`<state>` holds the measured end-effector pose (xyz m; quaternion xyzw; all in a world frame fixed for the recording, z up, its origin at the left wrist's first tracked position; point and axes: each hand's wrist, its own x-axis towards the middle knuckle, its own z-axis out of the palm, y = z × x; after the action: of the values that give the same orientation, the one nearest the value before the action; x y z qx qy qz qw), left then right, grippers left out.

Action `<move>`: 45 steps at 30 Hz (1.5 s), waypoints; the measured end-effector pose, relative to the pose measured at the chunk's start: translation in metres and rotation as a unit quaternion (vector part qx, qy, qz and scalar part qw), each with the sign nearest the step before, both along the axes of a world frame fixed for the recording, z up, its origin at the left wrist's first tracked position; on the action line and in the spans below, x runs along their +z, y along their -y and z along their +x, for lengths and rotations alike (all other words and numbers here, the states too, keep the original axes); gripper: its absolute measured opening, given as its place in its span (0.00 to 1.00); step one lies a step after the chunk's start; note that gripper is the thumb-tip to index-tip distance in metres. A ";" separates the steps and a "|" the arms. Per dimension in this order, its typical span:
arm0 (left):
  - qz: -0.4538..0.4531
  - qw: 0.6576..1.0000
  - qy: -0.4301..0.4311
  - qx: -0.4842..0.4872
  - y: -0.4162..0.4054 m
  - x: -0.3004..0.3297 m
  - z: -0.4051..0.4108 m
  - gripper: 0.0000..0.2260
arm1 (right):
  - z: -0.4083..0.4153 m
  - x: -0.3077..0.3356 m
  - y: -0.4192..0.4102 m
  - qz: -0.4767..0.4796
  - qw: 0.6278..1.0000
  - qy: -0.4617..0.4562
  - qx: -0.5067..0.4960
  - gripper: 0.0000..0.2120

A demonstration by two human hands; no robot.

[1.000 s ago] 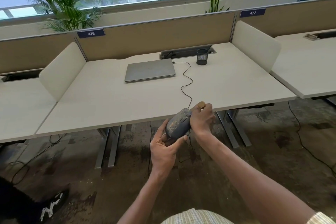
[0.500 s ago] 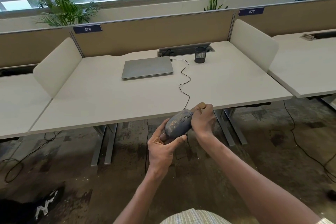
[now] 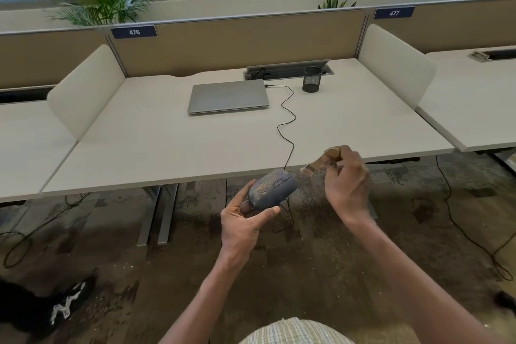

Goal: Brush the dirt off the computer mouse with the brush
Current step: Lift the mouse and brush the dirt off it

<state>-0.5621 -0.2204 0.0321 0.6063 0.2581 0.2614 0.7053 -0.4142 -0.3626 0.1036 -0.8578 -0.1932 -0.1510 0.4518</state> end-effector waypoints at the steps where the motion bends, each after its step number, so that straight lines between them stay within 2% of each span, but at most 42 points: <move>1: 0.004 1.000 -0.001 -0.002 -0.001 0.000 0.000 0.38 | 0.000 0.004 0.003 0.008 1.000 0.006 0.020 0.04; 7: 0.021 1.000 -0.014 -0.012 -0.005 0.000 -0.001 0.36 | -0.012 0.045 0.015 0.032 0.987 0.020 0.157 0.07; 11: 0.031 0.999 -0.022 -0.023 -0.005 -0.001 -0.002 0.38 | -0.030 0.068 0.012 0.034 0.963 -0.002 0.267 0.11; 16: 0.044 0.998 -0.035 -0.026 -0.003 -0.004 0.001 0.37 | -0.051 0.079 -0.006 -0.033 0.932 0.032 0.359 0.17; 19: 0.055 0.997 -0.044 -0.027 -0.001 -0.002 0.000 0.31 | -0.057 0.077 -0.019 -0.068 0.922 0.063 0.377 0.19; 23: 0.096 0.993 -0.059 -0.039 0.005 0.001 -0.002 0.14 | -0.060 0.072 -0.031 -0.097 0.910 0.075 0.396 0.20; 27: 0.106 0.992 -0.058 -0.037 0.006 0.000 -0.005 0.12 | -0.061 0.070 -0.040 -0.130 0.898 0.109 0.405 0.18; 31: 0.106 0.992 -0.053 -0.045 0.004 0.001 -0.010 0.17 | -0.059 0.073 -0.045 -0.129 0.897 0.141 0.399 0.18; 34: 0.109 0.992 -0.061 -0.031 0.001 0.000 -0.011 0.14 | -0.060 0.075 -0.046 -0.106 0.900 0.116 0.407 0.17; 39: 0.115 0.990 -0.075 -0.034 0.001 0.004 -0.012 0.12 | -0.063 0.067 -0.050 -0.145 0.890 0.110 0.417 0.16; 45: 0.115 0.990 -0.071 -0.034 0.002 0.007 -0.014 0.11 | -0.063 0.065 -0.046 -0.104 0.902 0.098 0.407 0.15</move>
<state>-0.5758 -0.2224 0.0391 0.7091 0.2548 0.2218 0.6190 -0.4774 -0.3164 0.1688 -0.7277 -0.5832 -0.0163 0.3607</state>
